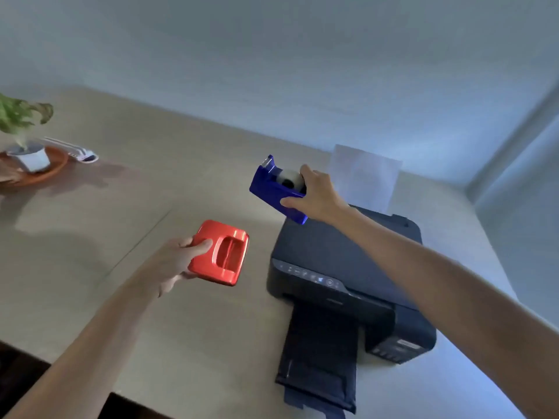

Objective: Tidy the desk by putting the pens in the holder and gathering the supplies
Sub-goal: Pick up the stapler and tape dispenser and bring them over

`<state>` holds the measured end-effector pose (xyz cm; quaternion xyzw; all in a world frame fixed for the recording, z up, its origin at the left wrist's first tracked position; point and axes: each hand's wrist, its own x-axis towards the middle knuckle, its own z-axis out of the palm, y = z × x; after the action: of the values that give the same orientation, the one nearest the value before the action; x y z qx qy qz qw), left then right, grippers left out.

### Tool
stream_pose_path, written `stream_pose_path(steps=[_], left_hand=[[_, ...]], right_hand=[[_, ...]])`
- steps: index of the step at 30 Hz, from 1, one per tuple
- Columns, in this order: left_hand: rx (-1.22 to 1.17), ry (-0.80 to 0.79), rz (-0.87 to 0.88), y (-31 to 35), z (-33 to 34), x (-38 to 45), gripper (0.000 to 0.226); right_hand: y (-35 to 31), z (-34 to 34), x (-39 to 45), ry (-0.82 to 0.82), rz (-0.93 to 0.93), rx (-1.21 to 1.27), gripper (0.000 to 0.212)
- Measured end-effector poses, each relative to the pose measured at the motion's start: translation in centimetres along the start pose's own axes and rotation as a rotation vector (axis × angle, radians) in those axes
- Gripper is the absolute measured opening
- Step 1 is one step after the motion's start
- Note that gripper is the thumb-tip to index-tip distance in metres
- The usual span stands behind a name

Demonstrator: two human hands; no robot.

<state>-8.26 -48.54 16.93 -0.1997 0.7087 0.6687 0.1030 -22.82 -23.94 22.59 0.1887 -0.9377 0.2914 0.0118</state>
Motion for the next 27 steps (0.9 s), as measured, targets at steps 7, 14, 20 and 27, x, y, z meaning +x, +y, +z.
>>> stream_pose_path(steps=[7,14,20,27], left_hand=[[-0.114,-0.345,-0.015,4.7,20.1,-5.2,0.039],[-0.048,-0.562,-0.133,1.3,41.1,-10.1,0.031],[-0.011,-0.443,-0.363,-5.2,52.3,-9.7,0.034],[0.066,-0.121,-0.4,-9.5,57.9,-3.7,0.037]], right_hand=[[12.1,-14.7,-13.9,0.266,0.209,0.044,0.044],[27.6,-21.9,-29.5,0.357,0.59,0.086,0.044],[35.8,-19.4,-36.3,0.306,0.834,0.105,0.047],[40.5,-13.0,-36.7,0.223,0.985,0.175,0.049]])
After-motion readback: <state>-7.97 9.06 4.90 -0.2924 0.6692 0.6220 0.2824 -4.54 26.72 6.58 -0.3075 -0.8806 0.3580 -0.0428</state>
